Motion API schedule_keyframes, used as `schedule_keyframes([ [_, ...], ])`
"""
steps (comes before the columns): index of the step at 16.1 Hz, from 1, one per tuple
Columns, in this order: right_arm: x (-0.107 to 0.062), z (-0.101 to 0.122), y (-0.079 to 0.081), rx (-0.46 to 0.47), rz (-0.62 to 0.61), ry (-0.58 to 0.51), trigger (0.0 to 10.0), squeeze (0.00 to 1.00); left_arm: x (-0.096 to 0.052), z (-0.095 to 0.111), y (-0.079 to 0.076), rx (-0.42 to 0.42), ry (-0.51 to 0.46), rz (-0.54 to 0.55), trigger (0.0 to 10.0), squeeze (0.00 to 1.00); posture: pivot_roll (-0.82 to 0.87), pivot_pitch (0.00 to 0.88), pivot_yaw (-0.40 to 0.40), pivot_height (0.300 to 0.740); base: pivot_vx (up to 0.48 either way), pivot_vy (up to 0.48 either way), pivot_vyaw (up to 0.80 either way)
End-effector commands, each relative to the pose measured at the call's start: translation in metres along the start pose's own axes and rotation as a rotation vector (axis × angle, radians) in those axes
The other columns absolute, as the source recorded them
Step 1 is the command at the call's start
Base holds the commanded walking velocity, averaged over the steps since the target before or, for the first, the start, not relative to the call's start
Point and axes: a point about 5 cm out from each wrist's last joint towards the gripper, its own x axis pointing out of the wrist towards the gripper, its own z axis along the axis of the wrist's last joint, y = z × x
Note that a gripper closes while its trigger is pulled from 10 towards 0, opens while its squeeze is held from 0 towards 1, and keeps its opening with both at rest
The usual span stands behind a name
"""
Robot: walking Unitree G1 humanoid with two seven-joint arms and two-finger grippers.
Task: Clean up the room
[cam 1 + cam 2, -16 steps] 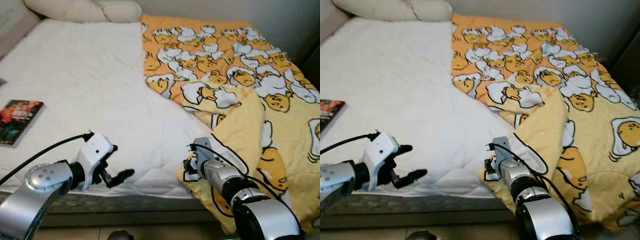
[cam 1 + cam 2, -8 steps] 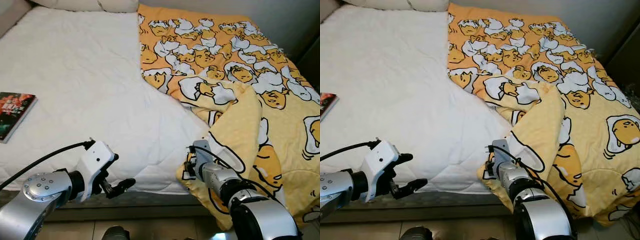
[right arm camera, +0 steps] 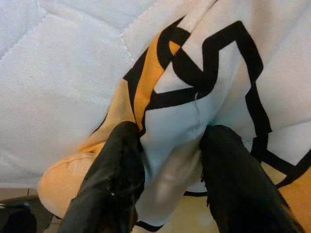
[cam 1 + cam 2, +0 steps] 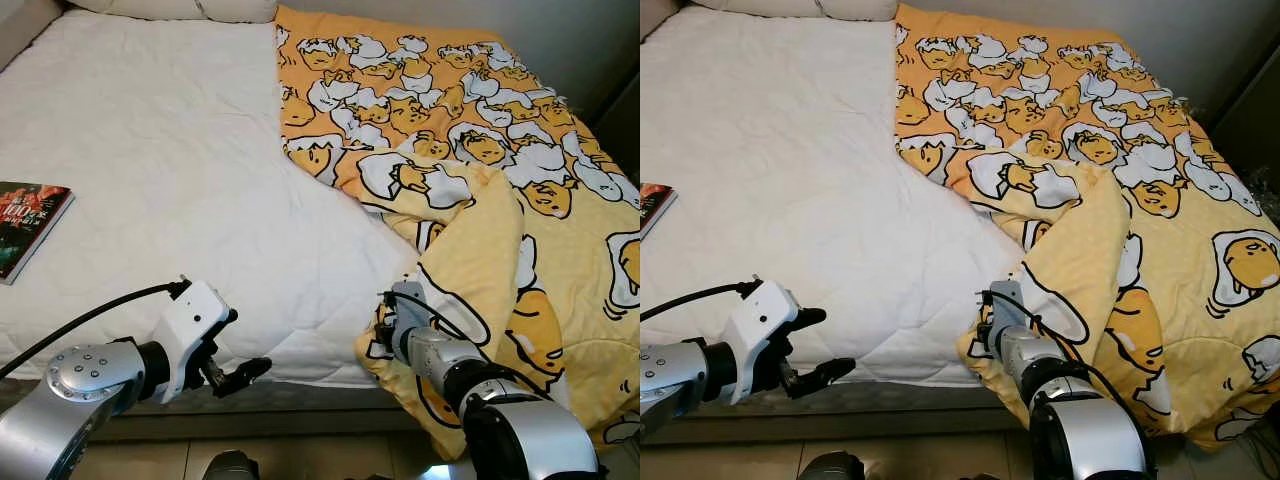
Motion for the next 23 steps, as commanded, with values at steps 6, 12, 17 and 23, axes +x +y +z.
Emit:
schedule_keyframes([
  [6, 0.000, -0.006, -0.011, 0.013, 0.008, 0.001, 0.0, 0.00, 0.000, 0.006, -0.004, 0.017, -0.014, -0.015, 10.0, 0.00, 0.30, 0.110, -0.113, 0.740, 0.000, 0.000, 0.00],
  [12, -0.003, -0.002, -0.013, -0.191, 0.165, -0.028, 0.0, 0.00, 0.002, 0.006, -0.005, 0.008, -0.018, -0.012, 10.0, 0.00, 0.30, 0.105, -0.124, 0.740, 0.000, 0.000, 0.00],
  [17, -0.023, -0.030, 0.015, -0.638, 0.815, -0.119, 0.0, 0.00, 0.000, 0.005, -0.007, -0.003, -0.019, -0.003, 10.0, 0.00, 0.30, 0.093, -0.127, 0.740, 0.000, 0.000, 0.00],
  [23, -0.046, -0.077, -0.004, -0.832, 1.039, 0.024, 10.0, 0.00, 0.004, 0.005, -0.009, -0.005, -0.018, -0.046, 10.0, 0.00, 0.28, 0.076, -0.098, 0.740, 0.000, 0.000, 0.00],
])
